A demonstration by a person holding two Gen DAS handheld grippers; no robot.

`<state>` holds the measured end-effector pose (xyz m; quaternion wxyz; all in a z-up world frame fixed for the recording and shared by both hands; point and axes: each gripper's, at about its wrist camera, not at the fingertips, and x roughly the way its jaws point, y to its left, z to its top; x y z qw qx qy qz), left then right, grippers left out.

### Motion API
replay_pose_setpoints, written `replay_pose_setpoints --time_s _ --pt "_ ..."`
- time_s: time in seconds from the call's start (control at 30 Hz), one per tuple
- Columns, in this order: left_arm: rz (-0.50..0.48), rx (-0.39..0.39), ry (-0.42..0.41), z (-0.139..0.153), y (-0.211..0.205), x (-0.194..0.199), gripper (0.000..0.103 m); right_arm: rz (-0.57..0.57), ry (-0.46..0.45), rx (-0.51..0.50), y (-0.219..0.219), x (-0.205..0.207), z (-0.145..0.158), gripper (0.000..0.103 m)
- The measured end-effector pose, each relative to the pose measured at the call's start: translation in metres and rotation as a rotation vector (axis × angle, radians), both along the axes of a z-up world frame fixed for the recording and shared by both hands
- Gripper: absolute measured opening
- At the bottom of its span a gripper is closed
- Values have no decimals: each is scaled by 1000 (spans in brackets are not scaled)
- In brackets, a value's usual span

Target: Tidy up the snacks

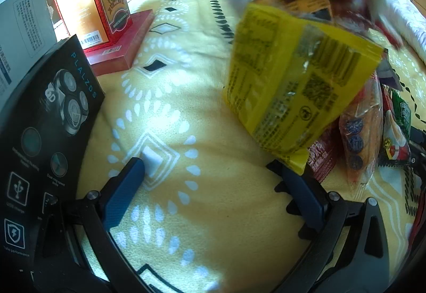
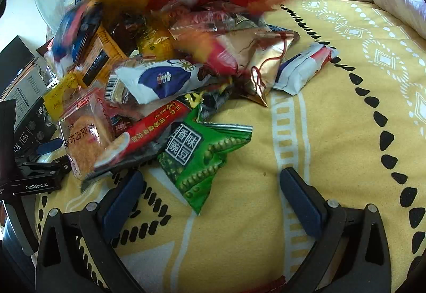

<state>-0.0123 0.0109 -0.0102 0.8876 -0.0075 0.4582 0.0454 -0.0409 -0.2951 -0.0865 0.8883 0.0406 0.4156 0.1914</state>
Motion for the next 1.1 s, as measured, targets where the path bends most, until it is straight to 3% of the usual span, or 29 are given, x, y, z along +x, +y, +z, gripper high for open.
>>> replay_pose_setpoints --time_s 1.1 --pt "4 -2 2 -1 -1 -1 103 0 0 -1 -10 -4 -2 103"
